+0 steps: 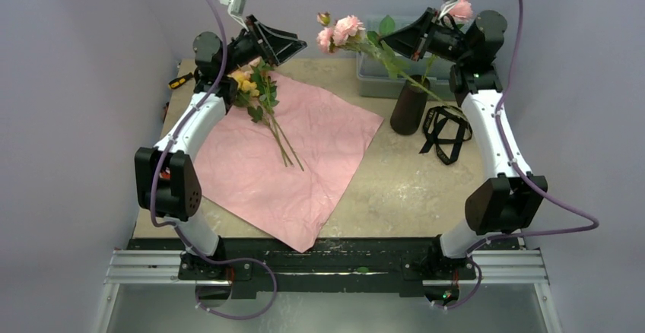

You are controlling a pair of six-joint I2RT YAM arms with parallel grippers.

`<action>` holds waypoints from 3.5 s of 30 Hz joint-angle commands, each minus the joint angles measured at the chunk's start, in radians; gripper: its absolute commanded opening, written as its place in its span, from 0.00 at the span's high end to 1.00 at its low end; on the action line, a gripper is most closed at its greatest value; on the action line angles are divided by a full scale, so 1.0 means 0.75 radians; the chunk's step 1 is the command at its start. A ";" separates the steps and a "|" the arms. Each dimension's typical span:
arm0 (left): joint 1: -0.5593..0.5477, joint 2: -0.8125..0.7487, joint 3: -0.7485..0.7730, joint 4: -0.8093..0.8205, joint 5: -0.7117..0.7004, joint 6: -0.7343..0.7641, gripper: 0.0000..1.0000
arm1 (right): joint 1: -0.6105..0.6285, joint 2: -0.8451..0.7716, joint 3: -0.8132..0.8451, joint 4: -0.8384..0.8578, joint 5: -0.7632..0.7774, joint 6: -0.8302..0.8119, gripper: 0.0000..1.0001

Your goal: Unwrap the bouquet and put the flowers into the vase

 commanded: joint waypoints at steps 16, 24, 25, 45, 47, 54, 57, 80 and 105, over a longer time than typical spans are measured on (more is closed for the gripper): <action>-0.345 0.116 -0.126 0.578 -0.156 -0.551 0.00 | 0.020 -0.068 0.029 0.180 0.024 0.082 1.00; -0.392 0.249 0.068 0.560 -0.225 -0.603 0.08 | 0.093 -0.085 -0.009 0.175 0.012 0.076 1.00; -0.389 0.249 0.081 0.562 -0.230 -0.604 0.12 | 0.095 -0.087 -0.008 0.169 0.008 0.073 1.00; -0.360 0.228 0.155 0.600 -0.200 -0.586 0.78 | 0.133 -0.131 -0.131 0.117 -0.103 0.064 1.00; -0.362 0.227 0.155 0.598 -0.187 -0.581 0.76 | 0.136 -0.128 -0.134 0.118 -0.103 0.063 1.00; -0.374 0.224 0.151 0.593 -0.169 -0.575 0.58 | 0.142 -0.106 -0.113 0.134 -0.117 0.080 1.00; -0.378 0.222 0.150 0.589 -0.163 -0.573 0.65 | 0.144 -0.102 -0.113 0.137 -0.130 0.084 1.00; -0.373 0.183 0.172 0.566 -0.085 -0.508 1.00 | 0.159 -0.032 0.067 -0.457 0.024 -0.422 0.33; -0.168 0.103 0.173 0.293 -0.064 -0.287 0.03 | 0.036 -0.077 0.009 -0.125 -0.035 -0.172 1.00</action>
